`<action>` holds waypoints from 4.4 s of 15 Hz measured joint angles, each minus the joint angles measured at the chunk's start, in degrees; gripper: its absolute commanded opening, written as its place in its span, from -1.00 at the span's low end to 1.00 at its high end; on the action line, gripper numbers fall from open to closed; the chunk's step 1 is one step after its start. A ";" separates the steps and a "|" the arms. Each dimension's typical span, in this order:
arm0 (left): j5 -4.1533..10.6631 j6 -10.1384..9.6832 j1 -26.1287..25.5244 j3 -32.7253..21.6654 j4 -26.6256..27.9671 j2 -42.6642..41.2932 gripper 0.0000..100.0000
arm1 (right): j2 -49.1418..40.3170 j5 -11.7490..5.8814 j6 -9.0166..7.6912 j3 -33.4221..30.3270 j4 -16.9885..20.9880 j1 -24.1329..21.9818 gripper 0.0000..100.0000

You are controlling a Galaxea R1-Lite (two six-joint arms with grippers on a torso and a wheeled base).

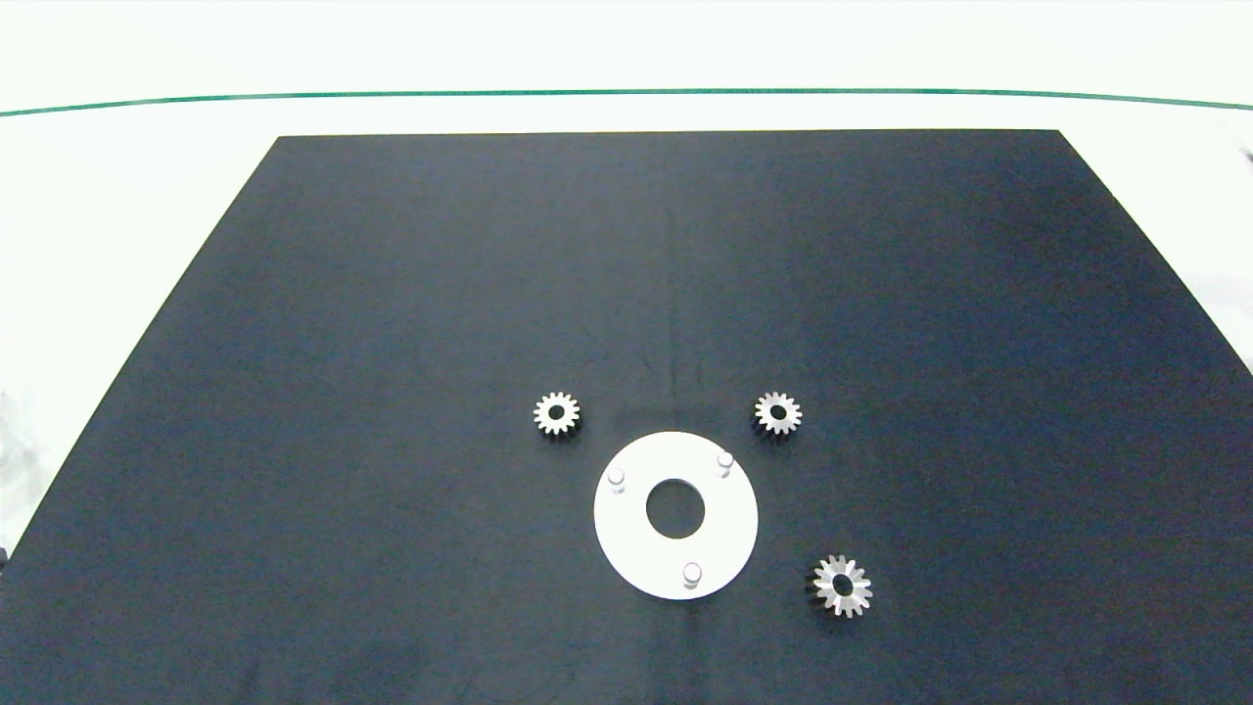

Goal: Install three planetary gears onto the carrier pins

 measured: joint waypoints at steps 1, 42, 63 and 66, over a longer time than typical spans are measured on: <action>0.00 0.02 0.00 0.00 0.00 0.00 1.00 | 0.00 0.02 0.00 0.00 0.00 0.00 1.00; 0.85 6.12 1.44 -2.49 0.49 8.30 1.00 | 26.56 5.05 -4.89 -23.87 8.69 4.74 1.00; 4.45 14.38 -0.90 -57.64 37.38 56.43 1.00 | 59.94 4.41 -12.58 -41.83 9.57 29.98 1.00; 5.74 14.58 -0.82 -58.44 38.75 55.38 1.00 | 65.29 2.77 -14.24 -44.30 12.19 33.13 1.00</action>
